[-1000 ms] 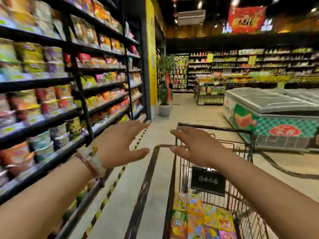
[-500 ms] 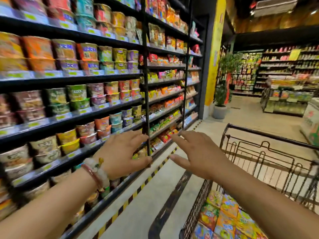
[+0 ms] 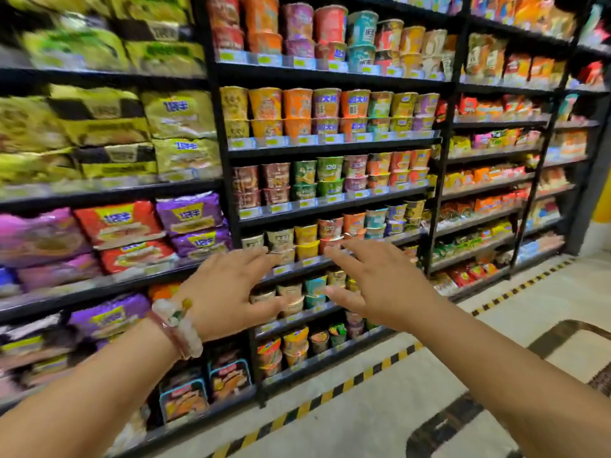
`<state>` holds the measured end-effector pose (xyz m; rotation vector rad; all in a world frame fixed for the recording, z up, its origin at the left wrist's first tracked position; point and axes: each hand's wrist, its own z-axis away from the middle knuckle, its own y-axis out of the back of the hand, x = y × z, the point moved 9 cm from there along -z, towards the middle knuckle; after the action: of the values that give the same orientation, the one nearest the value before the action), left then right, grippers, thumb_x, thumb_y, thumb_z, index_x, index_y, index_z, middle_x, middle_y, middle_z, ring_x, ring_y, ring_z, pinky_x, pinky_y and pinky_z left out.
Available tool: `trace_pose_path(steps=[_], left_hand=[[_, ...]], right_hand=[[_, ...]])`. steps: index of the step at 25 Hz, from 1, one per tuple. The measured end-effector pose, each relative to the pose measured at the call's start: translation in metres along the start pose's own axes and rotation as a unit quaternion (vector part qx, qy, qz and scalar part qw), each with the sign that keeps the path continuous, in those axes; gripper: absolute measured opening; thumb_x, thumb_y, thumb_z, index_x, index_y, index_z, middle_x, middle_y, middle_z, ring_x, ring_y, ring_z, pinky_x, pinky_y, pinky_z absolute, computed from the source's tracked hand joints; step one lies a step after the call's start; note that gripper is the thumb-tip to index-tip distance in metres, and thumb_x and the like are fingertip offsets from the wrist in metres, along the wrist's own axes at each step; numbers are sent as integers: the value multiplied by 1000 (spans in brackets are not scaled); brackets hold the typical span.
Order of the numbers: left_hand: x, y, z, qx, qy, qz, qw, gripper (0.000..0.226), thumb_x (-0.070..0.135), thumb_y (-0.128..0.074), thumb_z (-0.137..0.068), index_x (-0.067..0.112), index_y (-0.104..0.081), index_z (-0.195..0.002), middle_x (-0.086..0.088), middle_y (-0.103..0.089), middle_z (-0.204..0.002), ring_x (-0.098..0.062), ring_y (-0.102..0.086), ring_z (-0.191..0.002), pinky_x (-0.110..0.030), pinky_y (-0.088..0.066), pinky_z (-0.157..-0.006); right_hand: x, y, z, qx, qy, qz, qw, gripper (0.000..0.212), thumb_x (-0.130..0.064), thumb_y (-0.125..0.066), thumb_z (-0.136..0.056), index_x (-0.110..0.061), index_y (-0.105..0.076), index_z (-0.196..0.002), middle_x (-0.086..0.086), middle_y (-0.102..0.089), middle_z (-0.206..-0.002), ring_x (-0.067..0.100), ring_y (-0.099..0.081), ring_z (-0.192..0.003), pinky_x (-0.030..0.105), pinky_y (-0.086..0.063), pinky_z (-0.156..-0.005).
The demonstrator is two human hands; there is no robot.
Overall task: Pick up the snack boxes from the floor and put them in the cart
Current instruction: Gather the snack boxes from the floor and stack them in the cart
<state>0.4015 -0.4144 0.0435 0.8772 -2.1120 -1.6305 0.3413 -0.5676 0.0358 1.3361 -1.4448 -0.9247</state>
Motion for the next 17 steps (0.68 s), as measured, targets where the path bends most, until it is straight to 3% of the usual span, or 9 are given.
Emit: trace_pose_path(steps=[4, 8, 13, 16, 17], left_hand=[[-100, 14, 108, -9, 92, -26, 995, 108, 88, -3, -57, 34, -27, -147, 6, -26, -155, -16, -25, -141, -36, -21, -115], [-191, 47, 233, 6, 187, -55, 981, 95, 76, -18, -65, 25, -43, -141, 4, -42, -146, -21, -41, -133, -38, -32, -105], [-273, 81, 367, -26, 308, -99, 946, 99, 78, -10, -61, 32, -31, -145, 6, -33, -151, -15, -33, -137, -31, -27, -107], [-309, 92, 437, -19, 366, -102, 925, 102, 91, -5, -61, 36, -33, -143, 1, -37, -149, -18, -34, -137, -37, -28, -109], [-321, 94, 460, -10, 387, -102, 916, 101, 91, -6, -62, 37, -32, -143, -1, -38, -149, -19, -34, -138, -38, -28, -110]], right_hand=[[-129, 2, -40, 12, 90, -23, 996, 111, -82, 26, -59, -32, -8, -152, 1, -24, -154, 22, -21, -140, 38, -16, -113], [-277, 12, -70, 41, 187, -71, 979, 95, -74, 5, -72, -27, -15, -152, 3, -31, -150, 23, -28, -136, 38, -21, -109], [-438, 18, -91, 56, 296, -109, 947, 90, -74, 0, -75, -30, -17, -152, 5, -32, -151, 25, -29, -136, 38, -23, -110], [-522, 21, -103, 46, 367, -133, 919, 73, -68, -18, -90, -29, -15, -152, 5, -29, -152, 24, -26, -138, 37, -20, -110], [-547, 22, -108, 47, 387, -142, 910, 76, -70, -15, -88, -29, -17, -152, 4, -30, -151, 24, -27, -137, 36, -21, -109]])
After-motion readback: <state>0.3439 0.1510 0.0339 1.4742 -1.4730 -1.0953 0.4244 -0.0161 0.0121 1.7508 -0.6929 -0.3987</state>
